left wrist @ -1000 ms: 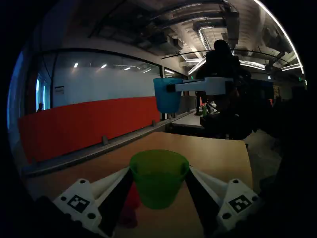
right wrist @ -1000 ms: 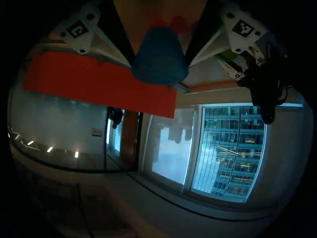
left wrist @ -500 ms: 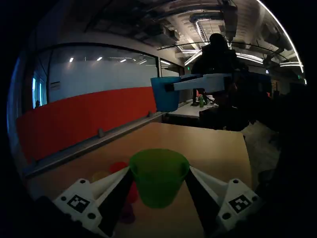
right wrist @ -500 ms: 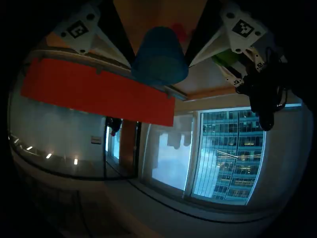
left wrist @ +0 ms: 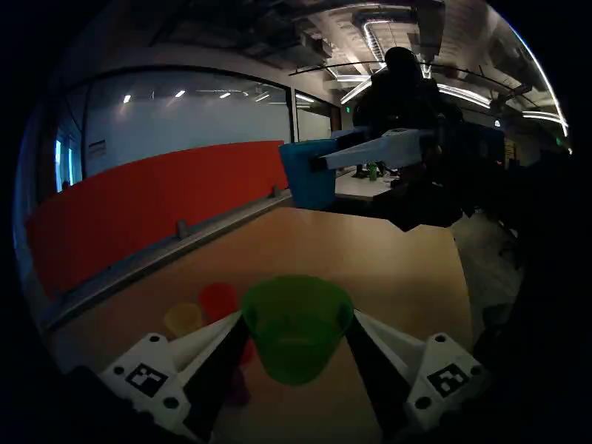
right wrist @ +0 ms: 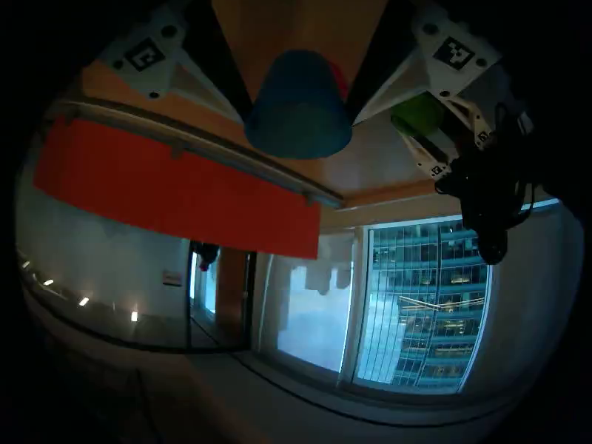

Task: Pour water

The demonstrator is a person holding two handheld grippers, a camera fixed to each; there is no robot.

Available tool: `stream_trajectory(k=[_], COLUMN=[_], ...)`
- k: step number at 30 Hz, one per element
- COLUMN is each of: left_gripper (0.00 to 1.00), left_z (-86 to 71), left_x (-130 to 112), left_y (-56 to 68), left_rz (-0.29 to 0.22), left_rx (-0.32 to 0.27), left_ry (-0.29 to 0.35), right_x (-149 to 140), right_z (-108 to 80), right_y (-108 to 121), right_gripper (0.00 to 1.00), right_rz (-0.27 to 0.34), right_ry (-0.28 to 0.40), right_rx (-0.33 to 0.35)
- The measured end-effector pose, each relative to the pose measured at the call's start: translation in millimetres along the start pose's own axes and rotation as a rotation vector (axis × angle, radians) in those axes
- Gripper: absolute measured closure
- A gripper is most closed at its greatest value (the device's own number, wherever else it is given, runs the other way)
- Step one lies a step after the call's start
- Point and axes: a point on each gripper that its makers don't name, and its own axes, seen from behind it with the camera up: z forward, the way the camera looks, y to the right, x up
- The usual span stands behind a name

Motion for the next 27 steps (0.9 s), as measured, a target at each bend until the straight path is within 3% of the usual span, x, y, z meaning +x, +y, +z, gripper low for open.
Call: stream_trajectory(k=[27], left_gripper=[0.15], left_z=[25.3], left_x=[-63], left_y=[4.6], left_rz=[0.036], left_rx=[-0.053], left_ry=[-0.204], right_x=[-74], right_z=[17.2], right_y=[3], right_gripper=[0.1], right_rz=[0.01], right_ry=[-0.173], right_rx=[0.052])
